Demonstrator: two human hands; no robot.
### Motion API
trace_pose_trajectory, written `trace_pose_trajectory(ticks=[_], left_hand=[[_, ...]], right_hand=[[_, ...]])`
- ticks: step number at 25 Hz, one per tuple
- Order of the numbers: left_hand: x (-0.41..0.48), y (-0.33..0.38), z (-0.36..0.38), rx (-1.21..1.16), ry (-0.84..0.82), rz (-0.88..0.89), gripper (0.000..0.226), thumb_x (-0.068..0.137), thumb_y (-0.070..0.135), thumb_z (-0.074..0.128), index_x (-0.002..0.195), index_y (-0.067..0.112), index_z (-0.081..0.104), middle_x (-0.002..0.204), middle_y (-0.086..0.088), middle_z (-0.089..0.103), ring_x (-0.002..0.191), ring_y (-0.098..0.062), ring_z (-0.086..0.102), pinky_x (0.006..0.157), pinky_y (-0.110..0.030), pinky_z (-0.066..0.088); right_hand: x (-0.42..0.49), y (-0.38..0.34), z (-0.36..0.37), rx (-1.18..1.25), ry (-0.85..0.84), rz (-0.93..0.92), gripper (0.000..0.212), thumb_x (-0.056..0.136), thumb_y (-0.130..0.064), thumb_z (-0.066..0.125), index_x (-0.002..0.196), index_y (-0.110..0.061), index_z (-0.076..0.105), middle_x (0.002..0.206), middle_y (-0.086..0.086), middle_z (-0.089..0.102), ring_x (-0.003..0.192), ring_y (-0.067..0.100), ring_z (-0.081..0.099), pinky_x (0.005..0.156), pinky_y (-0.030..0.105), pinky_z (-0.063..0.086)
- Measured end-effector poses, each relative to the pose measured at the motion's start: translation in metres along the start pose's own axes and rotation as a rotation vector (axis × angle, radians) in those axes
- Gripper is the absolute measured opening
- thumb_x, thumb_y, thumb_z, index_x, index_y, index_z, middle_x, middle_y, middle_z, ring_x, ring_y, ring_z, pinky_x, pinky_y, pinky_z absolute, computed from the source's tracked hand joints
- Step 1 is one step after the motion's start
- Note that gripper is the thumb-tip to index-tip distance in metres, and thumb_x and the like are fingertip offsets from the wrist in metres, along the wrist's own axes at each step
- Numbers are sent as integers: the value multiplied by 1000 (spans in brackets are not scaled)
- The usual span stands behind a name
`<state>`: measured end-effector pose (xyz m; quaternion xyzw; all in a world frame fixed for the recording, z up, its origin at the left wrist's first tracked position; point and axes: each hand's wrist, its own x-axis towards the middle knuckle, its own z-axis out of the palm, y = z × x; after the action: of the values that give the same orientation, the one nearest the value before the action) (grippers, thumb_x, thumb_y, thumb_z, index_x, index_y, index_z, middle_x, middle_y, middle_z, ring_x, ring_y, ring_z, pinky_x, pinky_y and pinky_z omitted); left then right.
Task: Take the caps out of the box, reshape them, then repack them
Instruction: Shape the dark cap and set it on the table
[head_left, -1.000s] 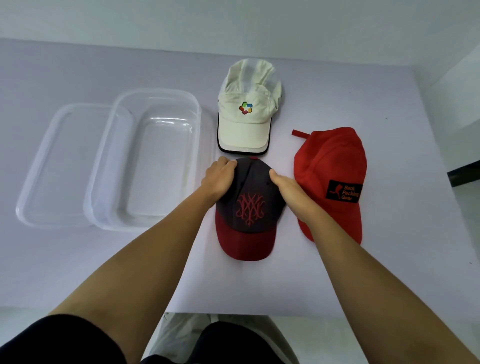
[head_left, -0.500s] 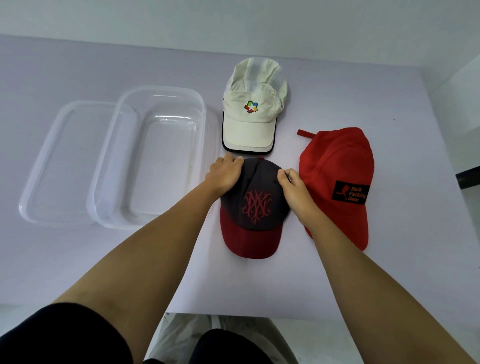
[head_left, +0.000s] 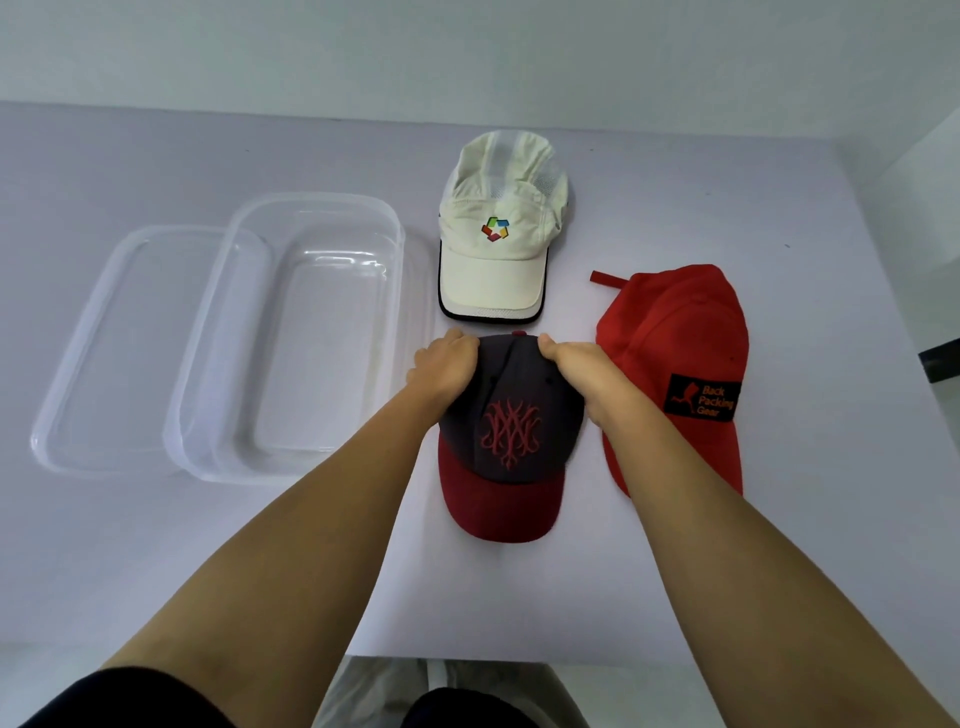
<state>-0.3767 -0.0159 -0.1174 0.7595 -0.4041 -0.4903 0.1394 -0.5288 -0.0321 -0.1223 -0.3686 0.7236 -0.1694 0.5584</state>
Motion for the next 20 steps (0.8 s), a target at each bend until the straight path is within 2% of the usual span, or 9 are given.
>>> trace_pose_trajectory(ticks=[3, 6, 8, 9, 11, 14, 16, 18, 20], left_hand=[[4, 2, 4, 31, 45, -28, 39, 89, 22, 25, 119, 12, 48, 127, -13, 50, 119, -33, 41, 105, -48, 33], [2, 5, 7, 85, 63, 3, 41, 92, 21, 24, 126, 13, 45, 132, -13, 48, 122, -33, 39, 106, -48, 30], [3, 6, 5, 149, 88, 20, 37, 92, 21, 23, 120, 14, 47, 129, -12, 50, 119, -33, 41, 103, -46, 31], [4, 6, 3, 171, 104, 27, 35, 92, 20, 23, 115, 14, 48, 127, -12, 52, 117, -33, 42, 102, -46, 31], [8, 6, 0, 186, 119, 18, 29, 91, 18, 22, 105, 14, 48, 123, -12, 54, 112, -33, 45, 100, -46, 33], [10, 4, 0, 194, 116, -13, 30, 91, 17, 23, 105, 13, 49, 121, -12, 55, 106, -31, 46, 100, -45, 33], [11, 2, 0, 205, 116, -9, 24, 91, 17, 24, 98, 13, 47, 118, -12, 55, 97, -28, 43, 96, -43, 33], [13, 2, -2, 213, 111, -11, 22, 90, 16, 24, 95, 12, 46, 115, -12, 56, 93, -27, 43, 93, -42, 33], [15, 3, -2, 224, 102, -13, 22, 90, 15, 24, 95, 12, 46, 114, -12, 57, 93, -28, 44, 94, -43, 34]], right_hand=[[3, 4, 4, -194, 80, -138, 50, 93, -48, 40, 92, -3, 62, 97, 11, 64, 98, 29, 58, 85, 34, 44], [2, 9, 8, -340, 126, -193, 57, 98, -48, 22, 118, -5, 53, 119, 17, 58, 114, 34, 51, 95, 38, 39], [2, 8, 8, -352, 167, -209, 56, 99, -46, 19, 122, -6, 51, 122, 17, 57, 116, 35, 50, 99, 41, 38], [3, 8, 7, -335, 178, -216, 54, 99, -46, 21, 115, -7, 55, 114, 16, 60, 111, 34, 52, 95, 39, 40], [10, 8, 5, -256, 181, -193, 46, 97, -45, 30, 84, -10, 57, 83, 8, 59, 90, 28, 55, 79, 34, 41], [11, 7, 6, -185, 230, -146, 42, 93, -40, 41, 59, -15, 41, 62, 1, 44, 71, 23, 47, 64, 32, 35], [8, 7, 7, -181, 225, -120, 41, 93, -36, 40, 63, -10, 47, 66, 6, 49, 74, 26, 50, 66, 33, 38], [7, 6, 7, -166, 206, -87, 43, 93, -34, 38, 86, 1, 61, 89, 17, 63, 90, 34, 58, 79, 38, 47], [8, 6, 7, -154, 197, -53, 45, 93, -33, 38, 104, 3, 61, 108, 20, 63, 103, 35, 58, 90, 43, 47]])
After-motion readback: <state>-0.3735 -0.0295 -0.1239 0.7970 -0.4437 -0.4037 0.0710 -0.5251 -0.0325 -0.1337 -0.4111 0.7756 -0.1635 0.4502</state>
